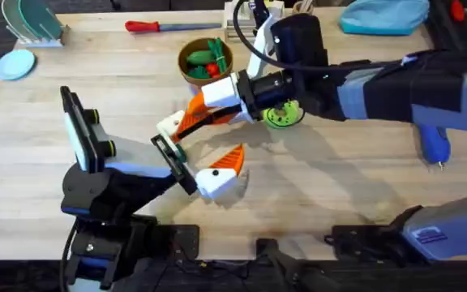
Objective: Pick up the gripper from the table and insert it into the empty holder that is missing its gripper. Then pick up a screw, insert it into the mounting hole, and use the screwdriver to tighten it. Finally, clean up the table by picking up the vegetable and placing it into the bucket.
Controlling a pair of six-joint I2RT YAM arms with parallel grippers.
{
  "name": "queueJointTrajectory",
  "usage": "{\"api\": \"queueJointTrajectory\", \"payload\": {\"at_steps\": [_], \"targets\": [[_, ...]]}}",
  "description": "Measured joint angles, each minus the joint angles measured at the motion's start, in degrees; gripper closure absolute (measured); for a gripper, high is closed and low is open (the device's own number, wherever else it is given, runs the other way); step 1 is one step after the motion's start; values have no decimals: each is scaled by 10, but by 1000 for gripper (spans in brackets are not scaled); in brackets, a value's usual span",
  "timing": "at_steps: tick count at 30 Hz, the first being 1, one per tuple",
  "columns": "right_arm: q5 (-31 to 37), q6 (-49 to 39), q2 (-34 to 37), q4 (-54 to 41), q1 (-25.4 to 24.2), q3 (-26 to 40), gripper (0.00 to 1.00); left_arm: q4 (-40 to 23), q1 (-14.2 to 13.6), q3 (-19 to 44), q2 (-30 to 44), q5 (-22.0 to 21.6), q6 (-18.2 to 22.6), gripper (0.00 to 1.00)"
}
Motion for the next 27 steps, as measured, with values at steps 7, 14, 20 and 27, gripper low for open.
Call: {"api": "queueJointTrajectory", "payload": {"at_steps": [7, 14, 20, 27], "targets": [[-3, 1, 0, 47, -15, 0, 16, 0, 0, 0, 0, 0, 0, 9], [47, -34, -6, 49, -63, 0, 9, 0, 0, 0, 0, 1, 0, 8], [128, -118, -73, -6, -94, 0, 8, 0, 0, 0, 0, 2, 0, 8], [277, -277, -170, -191, -105, 0, 8, 0, 0, 0, 0, 2, 0, 8]]}}
